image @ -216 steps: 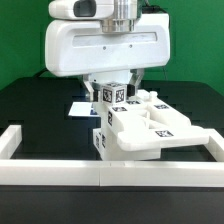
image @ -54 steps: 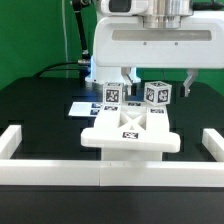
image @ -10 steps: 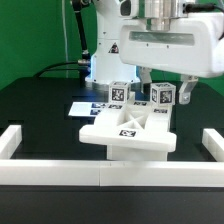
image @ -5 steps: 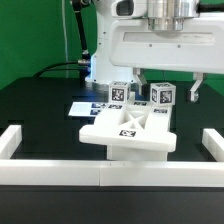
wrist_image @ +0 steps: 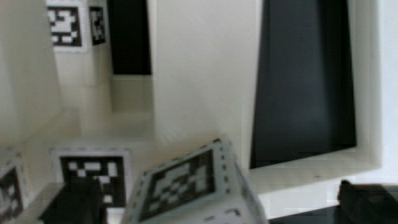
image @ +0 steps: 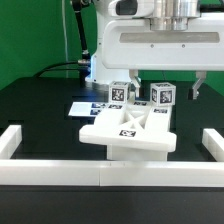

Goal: Assemble chair

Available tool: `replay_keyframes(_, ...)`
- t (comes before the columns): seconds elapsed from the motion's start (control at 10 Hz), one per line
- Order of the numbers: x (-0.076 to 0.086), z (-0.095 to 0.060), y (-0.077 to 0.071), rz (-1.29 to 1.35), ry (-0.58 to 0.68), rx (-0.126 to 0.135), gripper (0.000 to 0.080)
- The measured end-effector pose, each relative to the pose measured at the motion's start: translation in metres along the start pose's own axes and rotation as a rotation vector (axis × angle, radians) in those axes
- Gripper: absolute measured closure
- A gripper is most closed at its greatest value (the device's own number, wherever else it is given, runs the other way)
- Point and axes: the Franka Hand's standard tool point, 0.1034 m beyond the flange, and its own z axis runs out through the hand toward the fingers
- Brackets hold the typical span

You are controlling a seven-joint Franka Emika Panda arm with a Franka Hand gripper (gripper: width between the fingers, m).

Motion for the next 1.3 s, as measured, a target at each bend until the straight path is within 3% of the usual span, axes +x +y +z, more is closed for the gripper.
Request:
replay_keyframes(0.4,0.0005,-0.0001,0.0029,-0.246,-0.001,-0.012,0.015)
replay_keyframes(0.6,0.0009,-0.0001,0.0042,-0.306,-0.001,-0.012,0.0191)
replay_keyframes(0.7,0.0009,-0.0001,0.0042,-0.298,-0.001,-0.012,0.0395)
replay_keyframes(0.8,0.0009,-0.0001,0.0043,-0.287,-0.001,-0.012,0.0395)
replay_keyframes(0.9,0.0009,-0.0001,0.0043,-0.271,-0.001,-0.012,0.053)
replay_keyframes(1.3,0.0008,0.0001,0.0042,-0.093,0.0,-0.012,0.053)
